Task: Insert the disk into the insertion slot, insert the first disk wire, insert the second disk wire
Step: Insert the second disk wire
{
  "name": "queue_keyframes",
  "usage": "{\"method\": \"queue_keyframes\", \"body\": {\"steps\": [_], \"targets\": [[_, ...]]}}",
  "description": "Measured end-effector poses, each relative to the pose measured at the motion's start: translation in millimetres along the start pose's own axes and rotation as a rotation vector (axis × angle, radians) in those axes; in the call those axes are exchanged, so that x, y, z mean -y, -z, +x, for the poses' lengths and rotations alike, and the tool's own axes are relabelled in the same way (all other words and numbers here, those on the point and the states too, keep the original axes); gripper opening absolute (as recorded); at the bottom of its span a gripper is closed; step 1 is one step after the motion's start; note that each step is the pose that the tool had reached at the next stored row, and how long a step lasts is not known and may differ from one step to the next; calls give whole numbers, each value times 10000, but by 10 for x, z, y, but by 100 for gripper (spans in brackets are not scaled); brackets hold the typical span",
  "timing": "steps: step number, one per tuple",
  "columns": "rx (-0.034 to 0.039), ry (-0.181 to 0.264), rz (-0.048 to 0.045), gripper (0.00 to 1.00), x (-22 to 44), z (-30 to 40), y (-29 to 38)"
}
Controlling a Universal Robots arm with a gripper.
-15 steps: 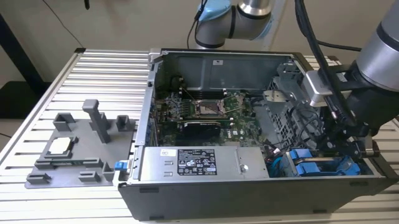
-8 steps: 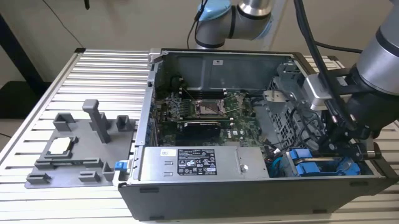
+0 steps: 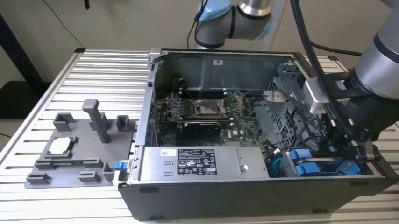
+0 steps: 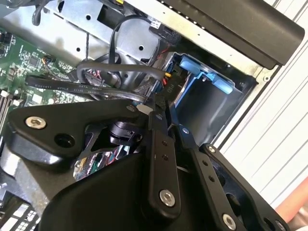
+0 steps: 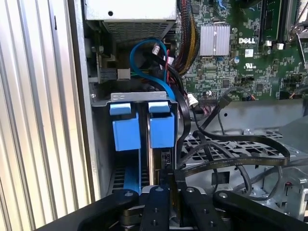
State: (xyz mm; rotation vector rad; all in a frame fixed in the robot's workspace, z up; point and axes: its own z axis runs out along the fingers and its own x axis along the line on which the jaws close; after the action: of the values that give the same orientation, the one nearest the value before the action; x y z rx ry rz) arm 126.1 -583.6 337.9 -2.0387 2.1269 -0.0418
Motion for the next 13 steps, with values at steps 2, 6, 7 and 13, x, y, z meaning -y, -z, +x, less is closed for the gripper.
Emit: {"method": "queue_keyframes", "body": {"steps": [2,6,7,13], "targets": [[2,1,10,16,-2,2,-10],[-1,5,51,16,-5,4,-26],[-1,7,63,16,-5,5,-31],[27,7,78,24,-5,5,-40]]}}
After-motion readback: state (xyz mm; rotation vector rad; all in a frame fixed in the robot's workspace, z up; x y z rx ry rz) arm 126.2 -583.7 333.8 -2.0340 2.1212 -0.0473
